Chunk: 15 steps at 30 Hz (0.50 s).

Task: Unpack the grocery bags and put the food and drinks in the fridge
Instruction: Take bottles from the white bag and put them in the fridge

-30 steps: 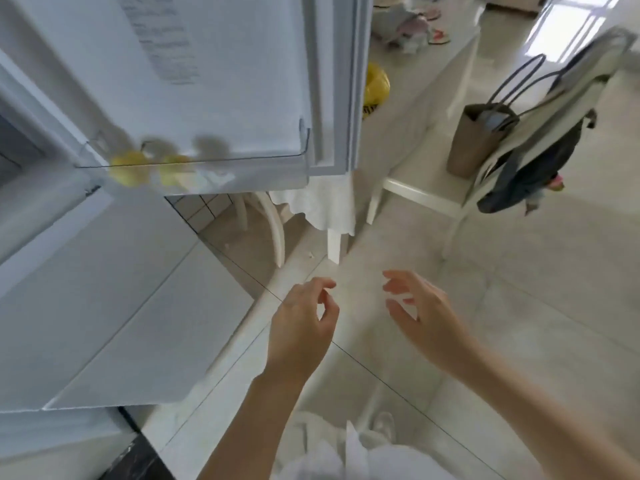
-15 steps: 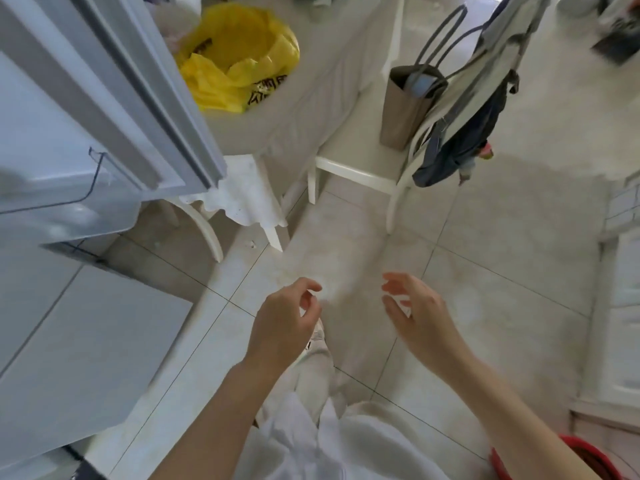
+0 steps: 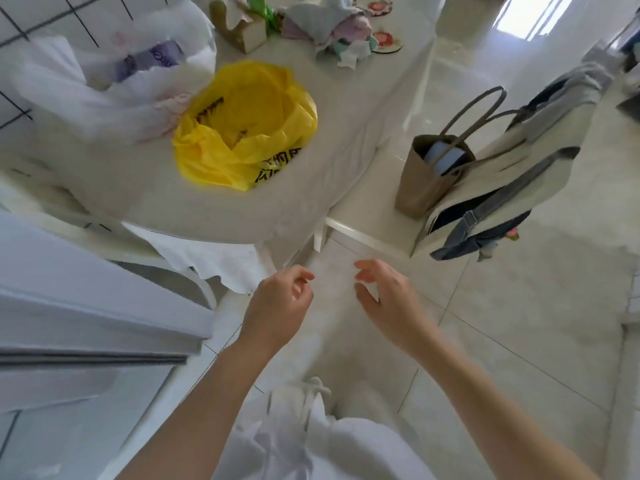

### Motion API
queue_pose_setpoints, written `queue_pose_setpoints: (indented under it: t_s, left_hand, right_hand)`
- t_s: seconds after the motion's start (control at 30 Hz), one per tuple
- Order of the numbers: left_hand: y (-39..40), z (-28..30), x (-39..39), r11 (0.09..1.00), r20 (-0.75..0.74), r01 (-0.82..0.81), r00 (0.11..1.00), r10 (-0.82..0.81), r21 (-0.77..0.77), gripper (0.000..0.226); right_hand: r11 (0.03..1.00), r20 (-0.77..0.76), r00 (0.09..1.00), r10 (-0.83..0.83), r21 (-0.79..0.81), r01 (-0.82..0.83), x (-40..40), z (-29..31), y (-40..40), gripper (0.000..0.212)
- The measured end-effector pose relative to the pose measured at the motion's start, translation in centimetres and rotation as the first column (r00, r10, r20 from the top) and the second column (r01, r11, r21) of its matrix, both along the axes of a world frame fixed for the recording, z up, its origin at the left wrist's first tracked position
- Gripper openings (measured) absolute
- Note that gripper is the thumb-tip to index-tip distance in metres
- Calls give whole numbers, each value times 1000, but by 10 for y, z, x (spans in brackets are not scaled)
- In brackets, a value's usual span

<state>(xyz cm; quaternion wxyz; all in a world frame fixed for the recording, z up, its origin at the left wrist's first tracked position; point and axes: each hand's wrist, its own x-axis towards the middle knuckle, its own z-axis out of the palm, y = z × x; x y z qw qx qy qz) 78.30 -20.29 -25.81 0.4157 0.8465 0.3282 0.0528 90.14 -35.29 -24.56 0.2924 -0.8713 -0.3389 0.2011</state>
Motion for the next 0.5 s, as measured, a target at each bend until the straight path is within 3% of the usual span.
queue_pose_setpoints:
  t_s: [0.1, 0.5]
  left_hand:
    - [14, -1, 25, 992, 61, -118, 991, 120, -33, 17]
    - [84, -9, 152, 919, -7, -392, 920, 392, -39, 15]
  right_hand:
    - [998, 16, 998, 63, 6, -63, 38, 0, 35, 30]
    - [930, -1, 930, 368, -10, -368, 217, 2, 153, 32]
